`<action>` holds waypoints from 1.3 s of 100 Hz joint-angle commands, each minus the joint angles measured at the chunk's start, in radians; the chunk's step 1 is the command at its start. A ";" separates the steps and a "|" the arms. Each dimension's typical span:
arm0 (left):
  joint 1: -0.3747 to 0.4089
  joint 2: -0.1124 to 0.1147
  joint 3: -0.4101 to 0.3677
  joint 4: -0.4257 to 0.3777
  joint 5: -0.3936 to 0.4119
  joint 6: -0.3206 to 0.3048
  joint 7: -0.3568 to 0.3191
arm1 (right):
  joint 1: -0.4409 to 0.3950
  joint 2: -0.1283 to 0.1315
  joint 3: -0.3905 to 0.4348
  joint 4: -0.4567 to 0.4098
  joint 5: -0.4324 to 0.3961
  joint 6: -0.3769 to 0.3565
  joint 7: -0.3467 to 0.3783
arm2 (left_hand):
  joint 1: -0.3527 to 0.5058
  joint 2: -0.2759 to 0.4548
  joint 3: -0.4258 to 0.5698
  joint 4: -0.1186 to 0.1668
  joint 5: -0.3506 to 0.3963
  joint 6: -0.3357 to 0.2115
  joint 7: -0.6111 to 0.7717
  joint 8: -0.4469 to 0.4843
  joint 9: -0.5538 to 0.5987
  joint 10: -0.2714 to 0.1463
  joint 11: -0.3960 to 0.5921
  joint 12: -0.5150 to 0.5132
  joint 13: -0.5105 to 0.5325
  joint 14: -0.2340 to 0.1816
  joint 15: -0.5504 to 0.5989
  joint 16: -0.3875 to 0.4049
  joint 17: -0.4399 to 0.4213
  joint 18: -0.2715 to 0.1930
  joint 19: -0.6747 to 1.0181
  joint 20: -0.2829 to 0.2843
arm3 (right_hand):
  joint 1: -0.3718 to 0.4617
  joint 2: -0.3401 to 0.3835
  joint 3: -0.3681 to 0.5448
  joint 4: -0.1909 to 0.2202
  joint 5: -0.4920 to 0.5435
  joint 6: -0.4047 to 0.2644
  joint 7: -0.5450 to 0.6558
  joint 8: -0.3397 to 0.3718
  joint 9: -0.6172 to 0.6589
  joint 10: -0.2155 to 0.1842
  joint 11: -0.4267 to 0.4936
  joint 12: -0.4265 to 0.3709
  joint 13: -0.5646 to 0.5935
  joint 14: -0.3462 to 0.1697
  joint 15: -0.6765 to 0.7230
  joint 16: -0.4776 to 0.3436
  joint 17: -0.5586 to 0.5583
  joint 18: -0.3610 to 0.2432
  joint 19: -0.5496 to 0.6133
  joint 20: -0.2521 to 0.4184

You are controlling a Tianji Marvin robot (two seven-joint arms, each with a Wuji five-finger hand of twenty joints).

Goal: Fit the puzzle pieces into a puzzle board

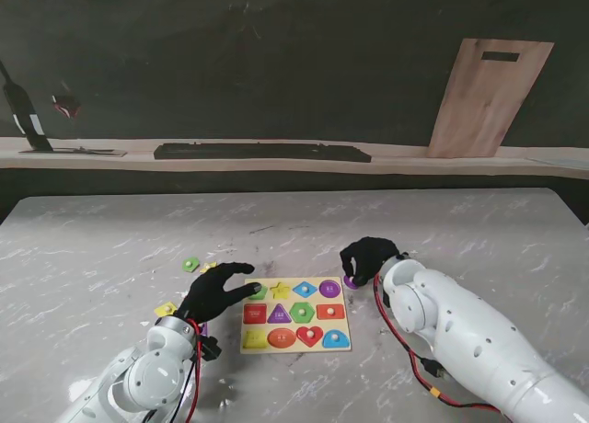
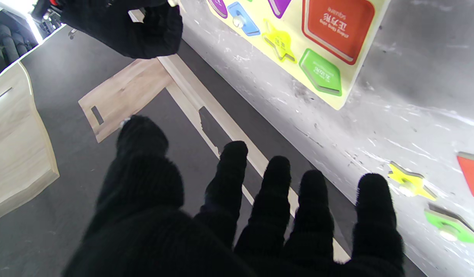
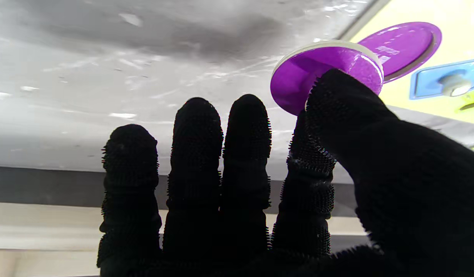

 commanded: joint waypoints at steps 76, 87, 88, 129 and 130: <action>0.004 -0.001 -0.003 -0.007 -0.008 0.000 -0.007 | 0.162 -0.103 -0.289 0.145 0.085 0.082 -0.036 | 0.005 0.033 -0.043 0.037 0.024 -0.023 -0.023 -0.004 0.006 -0.002 -0.015 -0.011 0.000 -0.023 -0.024 -0.008 -0.015 -0.083 -0.012 0.011 | 0.038 0.012 0.048 0.036 0.036 0.002 0.043 0.028 0.015 0.049 0.047 -0.003 0.022 0.007 0.048 0.007 0.010 0.034 0.061 0.006; 0.002 -0.001 -0.002 -0.004 -0.009 -0.001 -0.006 | 0.168 -0.106 -0.298 0.159 0.085 0.088 -0.041 | 0.004 0.031 -0.043 0.036 0.026 -0.025 -0.022 -0.003 0.007 -0.002 -0.015 -0.011 0.001 -0.022 -0.024 -0.008 -0.015 -0.082 -0.012 0.012 | 0.039 0.013 0.048 0.037 0.036 0.003 0.044 0.028 0.015 0.050 0.048 -0.003 0.024 0.009 0.050 0.007 0.010 0.036 0.063 0.005; 0.002 -0.001 -0.002 -0.004 -0.009 -0.001 -0.006 | 0.168 -0.106 -0.298 0.160 0.085 0.088 -0.042 | 0.004 0.031 -0.043 0.036 0.025 -0.025 -0.022 -0.003 0.007 -0.002 -0.015 -0.011 0.001 -0.021 -0.024 -0.008 -0.015 -0.082 -0.012 0.012 | 0.040 0.013 0.048 0.037 0.036 0.004 0.044 0.028 0.015 0.050 0.048 -0.003 0.024 0.009 0.050 0.007 0.009 0.036 0.063 0.005; -0.046 -0.005 0.018 0.040 -0.053 0.003 -0.028 | 0.176 -0.099 -0.319 0.163 0.063 0.109 -0.031 | 0.005 0.032 -0.042 0.037 0.022 -0.024 -0.021 -0.003 0.003 -0.003 -0.015 -0.011 -0.002 -0.024 -0.025 -0.008 -0.017 -0.082 -0.013 0.011 | 0.044 0.019 0.046 0.036 0.030 0.003 0.043 0.031 0.002 0.050 0.047 -0.004 0.010 0.020 0.049 0.002 -0.008 0.043 0.067 0.001; -0.048 -0.005 0.018 0.042 -0.055 0.003 -0.029 | 0.175 -0.099 -0.319 0.163 0.062 0.110 -0.031 | 0.005 0.032 -0.042 0.037 0.022 -0.024 -0.021 -0.003 0.003 -0.003 -0.016 -0.011 -0.002 -0.025 -0.025 -0.008 -0.017 -0.082 -0.013 0.011 | 0.044 0.021 0.045 0.036 0.029 0.003 0.043 0.031 0.000 0.049 0.046 -0.004 0.008 0.020 0.048 0.002 -0.009 0.043 0.066 0.001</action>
